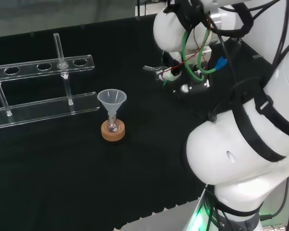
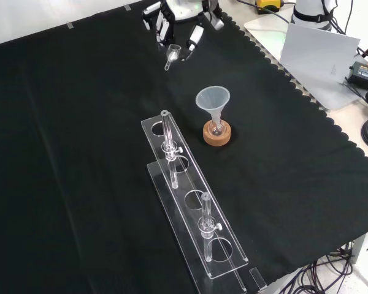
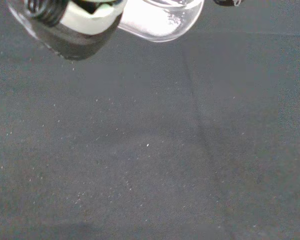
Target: Pour all the NaCl from the weighing funnel into the round-bottom flask.
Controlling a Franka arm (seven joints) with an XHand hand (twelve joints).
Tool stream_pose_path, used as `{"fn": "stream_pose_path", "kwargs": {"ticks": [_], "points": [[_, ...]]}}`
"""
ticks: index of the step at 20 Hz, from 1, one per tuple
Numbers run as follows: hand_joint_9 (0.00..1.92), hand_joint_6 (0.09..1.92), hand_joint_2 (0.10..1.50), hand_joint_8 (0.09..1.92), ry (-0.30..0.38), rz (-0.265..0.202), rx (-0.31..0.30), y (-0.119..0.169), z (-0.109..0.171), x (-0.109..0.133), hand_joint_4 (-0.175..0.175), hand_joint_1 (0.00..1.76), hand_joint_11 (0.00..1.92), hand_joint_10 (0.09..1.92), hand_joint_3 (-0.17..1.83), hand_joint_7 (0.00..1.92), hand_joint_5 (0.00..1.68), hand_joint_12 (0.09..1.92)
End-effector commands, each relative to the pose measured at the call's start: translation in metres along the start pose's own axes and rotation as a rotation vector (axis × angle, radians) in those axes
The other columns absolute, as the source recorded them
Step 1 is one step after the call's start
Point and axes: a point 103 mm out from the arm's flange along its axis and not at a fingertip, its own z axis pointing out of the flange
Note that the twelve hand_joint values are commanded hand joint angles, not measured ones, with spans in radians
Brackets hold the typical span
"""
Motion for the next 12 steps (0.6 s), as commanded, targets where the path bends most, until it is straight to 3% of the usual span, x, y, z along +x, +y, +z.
{"fn": "stream_pose_path", "kwargs": {"ticks": [1, 6, 12], "points": [[1.24, 0.28, 0.78, 0.09, 0.014, 0.001, -0.009, -0.005, -0.018, -0.015, 0.175, 1.12, 0.22, 0.19, 0.33, 1.69, 1.42, 1.47], [1.24, 0.28, 0.78, 0.09, 0.005, -0.014, -0.035, -0.006, -0.033, -0.014, 0.175, 1.12, 0.21, 0.18, 0.34, 1.69, 1.42, 1.47], [1.24, 0.28, 0.78, 0.09, -0.014, 0.014, -0.045, -0.013, -0.049, -0.021, 0.175, 1.12, 0.21, 0.18, 0.34, 1.69, 1.42, 1.47]]}}
